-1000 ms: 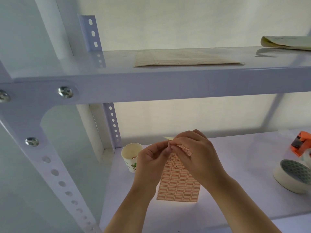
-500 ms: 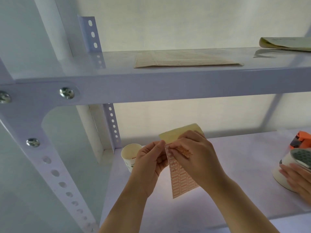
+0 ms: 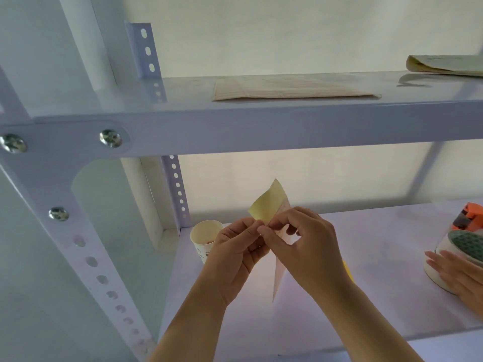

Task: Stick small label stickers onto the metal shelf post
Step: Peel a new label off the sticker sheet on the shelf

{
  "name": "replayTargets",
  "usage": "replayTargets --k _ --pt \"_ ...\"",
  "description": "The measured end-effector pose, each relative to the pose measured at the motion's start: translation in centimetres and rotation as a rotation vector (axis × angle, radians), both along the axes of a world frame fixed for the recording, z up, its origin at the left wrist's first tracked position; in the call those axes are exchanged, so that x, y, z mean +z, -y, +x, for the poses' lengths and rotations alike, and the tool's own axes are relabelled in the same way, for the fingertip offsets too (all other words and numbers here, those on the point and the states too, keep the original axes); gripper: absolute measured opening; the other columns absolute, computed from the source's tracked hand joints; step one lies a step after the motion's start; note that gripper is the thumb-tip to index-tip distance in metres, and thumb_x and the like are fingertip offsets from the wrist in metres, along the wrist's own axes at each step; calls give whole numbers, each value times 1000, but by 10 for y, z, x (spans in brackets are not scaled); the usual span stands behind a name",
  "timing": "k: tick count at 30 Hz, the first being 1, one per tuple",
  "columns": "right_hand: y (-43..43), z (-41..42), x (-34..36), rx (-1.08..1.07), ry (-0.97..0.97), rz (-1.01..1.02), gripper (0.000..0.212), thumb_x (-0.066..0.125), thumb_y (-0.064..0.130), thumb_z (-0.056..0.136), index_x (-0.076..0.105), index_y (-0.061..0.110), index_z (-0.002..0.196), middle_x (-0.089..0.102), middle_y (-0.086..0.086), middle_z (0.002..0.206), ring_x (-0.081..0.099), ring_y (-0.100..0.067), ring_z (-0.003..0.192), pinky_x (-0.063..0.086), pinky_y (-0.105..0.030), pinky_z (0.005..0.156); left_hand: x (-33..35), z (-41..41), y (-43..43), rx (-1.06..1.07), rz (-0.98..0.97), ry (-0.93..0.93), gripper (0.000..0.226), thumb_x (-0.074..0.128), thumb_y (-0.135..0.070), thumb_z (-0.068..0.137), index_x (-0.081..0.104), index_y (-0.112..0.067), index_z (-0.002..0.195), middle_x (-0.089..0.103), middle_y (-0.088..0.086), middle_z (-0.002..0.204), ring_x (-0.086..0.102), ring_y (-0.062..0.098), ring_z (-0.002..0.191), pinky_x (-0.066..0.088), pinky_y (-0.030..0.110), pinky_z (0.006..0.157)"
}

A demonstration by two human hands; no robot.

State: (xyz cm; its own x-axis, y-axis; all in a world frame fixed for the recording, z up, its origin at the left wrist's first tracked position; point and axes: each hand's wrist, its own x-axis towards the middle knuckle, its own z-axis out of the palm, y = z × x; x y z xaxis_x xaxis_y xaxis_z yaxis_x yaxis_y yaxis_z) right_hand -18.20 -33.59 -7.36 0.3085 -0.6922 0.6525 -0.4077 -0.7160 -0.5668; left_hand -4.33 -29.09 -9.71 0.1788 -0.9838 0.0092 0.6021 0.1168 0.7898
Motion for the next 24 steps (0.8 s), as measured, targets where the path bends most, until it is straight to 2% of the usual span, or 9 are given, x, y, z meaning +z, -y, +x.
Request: replayTargets --k 3,6,8,11,14,17,19,22,24 --pt "-3 0 2 -17 13 47 16 72 38 77 67 25 71 64 20 71 57 1 68 36 -6 62 2 -3 -2 21 -19 5 18 63 -8 85 69 6 94 77 24 104 73 33 97 58 40 90" --pt "-3 -1 4 -33 4 92 12 71 36 75 66 26 70 63 21 69 58 -1 68 38 -9 61 4 -7 -3 78 -24 57 16 66 -10 83 75 2 88 78 21 97 73 32 93 58 41 89" --pt "-4 -1 6 -43 6 122 11 70 35 74 67 26 69 64 20 68 59 -4 70 37 -6 58 4 -10 -3 120 -34 129 13 68 -9 87 79 -3 82 78 17 89 73 30 89 59 39 87" --pt "-5 -1 7 -50 28 172 11 69 33 73 67 25 66 66 17 64 59 -6 76 42 -10 57 2 -13 -3 191 -44 243 25 63 -2 94 80 -7 76 76 13 78 74 26 81 59 35 80" --pt "-4 -1 7 -70 33 251 10 67 33 70 66 26 64 67 15 63 60 -6 73 42 -12 54 0 -16 -2 245 -53 353 13 71 -13 84 81 -7 78 77 16 80 74 28 83 61 40 85" --pt "-4 -2 8 -98 15 307 11 66 34 68 66 25 62 68 14 62 61 -6 68 46 -19 55 -3 -17 -2 275 -58 433 23 74 -26 73 81 -6 82 73 28 85 71 32 84 59 51 93" --pt "-5 -1 9 -120 -6 312 11 70 32 71 66 25 62 68 14 62 61 -6 67 46 -20 56 -4 -18 -2 295 -54 450 26 74 -29 70 82 -7 82 73 29 87 70 31 84 57 51 92" --pt "-6 -2 11 -121 -27 335 12 72 33 73 68 27 63 69 17 65 60 -4 71 42 -13 55 -4 -18 -1 324 -51 418 14 74 -15 82 81 -3 83 72 32 89 72 34 84 59 48 92" --pt "-7 -3 13 -117 -39 362 12 72 34 74 69 29 63 69 18 66 60 -2 72 41 -10 55 -6 -17 -1 326 -54 392 18 64 -1 93 80 2 85 72 33 90 73 42 89 60 47 93"
